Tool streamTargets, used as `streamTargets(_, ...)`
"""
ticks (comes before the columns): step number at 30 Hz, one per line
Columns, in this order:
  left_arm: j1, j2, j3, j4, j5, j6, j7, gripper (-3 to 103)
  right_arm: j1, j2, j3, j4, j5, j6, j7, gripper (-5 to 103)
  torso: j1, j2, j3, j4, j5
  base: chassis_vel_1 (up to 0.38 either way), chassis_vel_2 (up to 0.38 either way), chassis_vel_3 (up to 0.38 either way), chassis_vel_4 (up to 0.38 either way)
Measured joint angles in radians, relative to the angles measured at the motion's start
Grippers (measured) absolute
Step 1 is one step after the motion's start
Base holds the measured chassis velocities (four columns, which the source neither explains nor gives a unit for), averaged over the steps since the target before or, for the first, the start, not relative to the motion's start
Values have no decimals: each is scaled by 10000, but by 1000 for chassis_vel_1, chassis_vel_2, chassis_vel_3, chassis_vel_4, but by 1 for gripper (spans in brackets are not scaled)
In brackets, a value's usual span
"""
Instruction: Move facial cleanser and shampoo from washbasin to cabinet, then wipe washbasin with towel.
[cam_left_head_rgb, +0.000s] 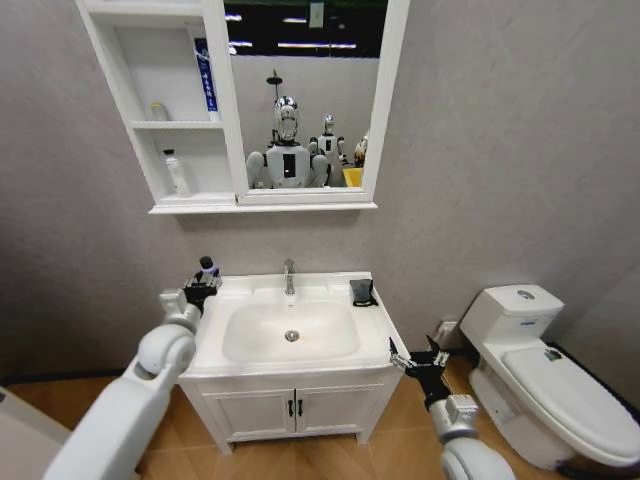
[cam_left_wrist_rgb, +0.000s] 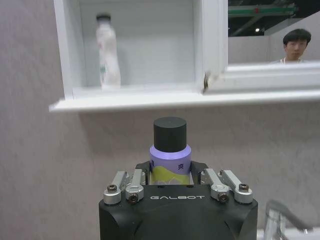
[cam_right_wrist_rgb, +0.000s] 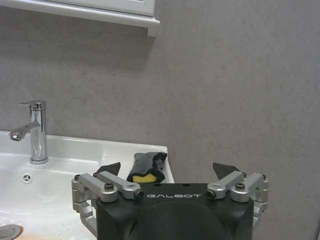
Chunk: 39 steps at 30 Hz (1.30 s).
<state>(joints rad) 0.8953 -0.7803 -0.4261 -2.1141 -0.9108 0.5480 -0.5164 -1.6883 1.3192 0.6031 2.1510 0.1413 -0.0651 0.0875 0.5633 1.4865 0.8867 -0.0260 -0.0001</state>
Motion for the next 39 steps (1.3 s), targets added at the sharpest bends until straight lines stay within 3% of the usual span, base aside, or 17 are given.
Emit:
streamTargets(1,0,0,0,0,0,0,0,42,0,0,0,0,0,0,0,100,0,0,0,0,0,0,0,0,0)
streamTargets(4,-2213,1011,571,331,-1594,711,-379,42,9,44,-133,27,-95,-7,-41,100,0,0,1,-5,2,0,0,0,0)
streamTargets(5,-2213,1011,571,331,-1594,711,-379,42,9,44,-133,27,-95,-7,-41,100,0,0,1,-5,2,0,0,0,0)
streamTargets(6,-3293,1192,1002,843,-1986,941,-389,42,29,50,-159,55,-110,-17,-46,100,1,0,1,-4,-2,0,0,0,0)
streamTargets(8,-4973,1263,1867,1848,-2142,1084,-95,42,30,53,-159,97,-115,-35,-52,100,1,0,1,-3,-1,0,0,0,0)
streamTargets(9,-4973,1263,1867,1848,-2142,1084,-95,42,30,53,-159,97,-115,-35,-52,100,1,0,1,-3,-1,0,0,0,0)
streamTargets(11,-6611,1106,2892,3128,-2236,1120,203,42,-12,47,-100,133,-115,-42,-62,100,1,0,2,-6,1,0,0,0,0)
streamTargets(14,-7607,856,3523,4156,-2220,1127,471,42,-47,30,-47,148,-115,-42,-62,100,4,-1,3,-8,0,0,0,0,0)
streamTargets(19,-8921,167,4328,5717,-1660,1026,1066,42,-99,11,-18,213,-106,-42,-63,100,3,0,2,-2,1,0,0,0,0)
streamTargets(29,-10229,-1163,4941,7961,-898,953,1780,42,-130,6,31,183,-98,-23,-52,100,3,-1,3,-7,2,0,0,0,0)
streamTargets(39,-10448,-1440,4945,8796,-869,1540,1829,42,7,-114,23,42,53,-36,-31,100,3,-1,1,-3,1,0,0,0,0)
